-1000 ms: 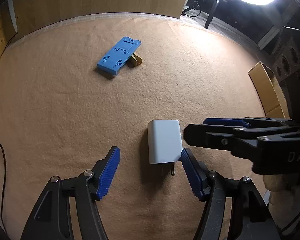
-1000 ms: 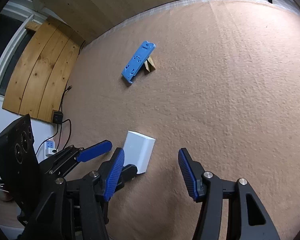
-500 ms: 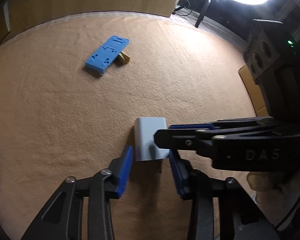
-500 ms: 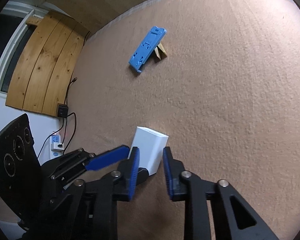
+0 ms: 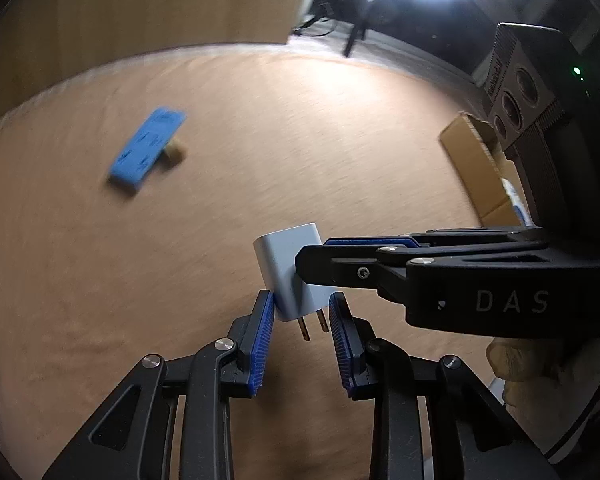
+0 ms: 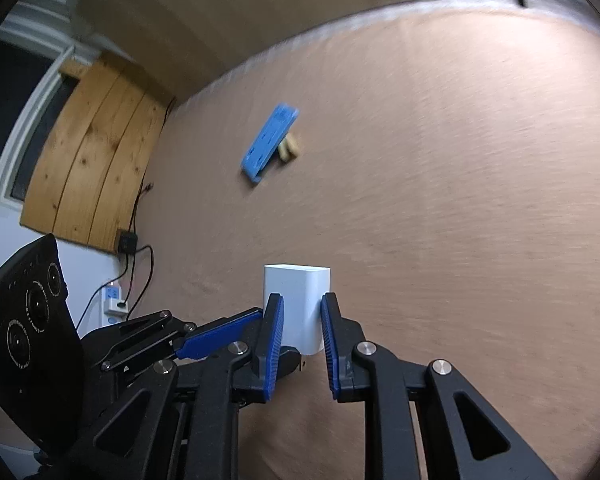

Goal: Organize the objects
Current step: 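Carry the charger with both tools into the box and release it, then move the left tool to the blue phone stand on the floor, then close the left tool on the blue phone stand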

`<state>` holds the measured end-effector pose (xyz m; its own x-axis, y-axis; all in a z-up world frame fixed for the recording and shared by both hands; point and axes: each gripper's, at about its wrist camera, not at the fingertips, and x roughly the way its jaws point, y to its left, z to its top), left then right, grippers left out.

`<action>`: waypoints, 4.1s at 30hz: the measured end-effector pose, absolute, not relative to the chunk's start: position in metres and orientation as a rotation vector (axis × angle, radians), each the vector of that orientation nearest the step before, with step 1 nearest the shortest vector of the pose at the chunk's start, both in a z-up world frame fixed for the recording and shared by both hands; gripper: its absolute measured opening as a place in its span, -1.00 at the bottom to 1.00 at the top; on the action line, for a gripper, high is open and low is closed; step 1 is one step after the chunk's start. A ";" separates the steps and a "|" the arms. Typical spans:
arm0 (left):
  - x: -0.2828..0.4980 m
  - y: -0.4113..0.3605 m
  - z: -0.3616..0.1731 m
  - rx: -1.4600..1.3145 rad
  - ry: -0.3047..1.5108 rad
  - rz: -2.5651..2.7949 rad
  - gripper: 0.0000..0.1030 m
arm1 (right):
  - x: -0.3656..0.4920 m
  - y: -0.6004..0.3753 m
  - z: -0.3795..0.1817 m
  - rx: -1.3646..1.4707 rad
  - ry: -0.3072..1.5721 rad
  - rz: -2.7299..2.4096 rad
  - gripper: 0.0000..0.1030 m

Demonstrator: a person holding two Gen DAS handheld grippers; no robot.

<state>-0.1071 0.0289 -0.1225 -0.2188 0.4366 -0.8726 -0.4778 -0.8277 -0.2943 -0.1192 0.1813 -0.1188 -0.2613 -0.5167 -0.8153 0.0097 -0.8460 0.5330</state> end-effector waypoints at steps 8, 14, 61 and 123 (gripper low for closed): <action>-0.092 0.101 -0.087 -1.350 0.125 2.029 -0.40 | -0.094 0.255 -0.082 1.577 -0.679 -2.316 -0.65; -0.086 0.179 -0.061 -1.263 0.169 1.977 -0.40 | -0.078 0.323 -0.057 1.539 -0.711 -2.435 -0.65; -0.128 0.432 -0.083 -1.266 0.324 1.829 -0.23 | -0.061 0.563 -0.060 1.546 -0.890 -2.763 -0.21; -0.317 -0.001 -0.164 -1.747 -0.033 2.342 0.11 | -0.043 0.345 -0.050 1.588 -0.687 -2.558 -0.10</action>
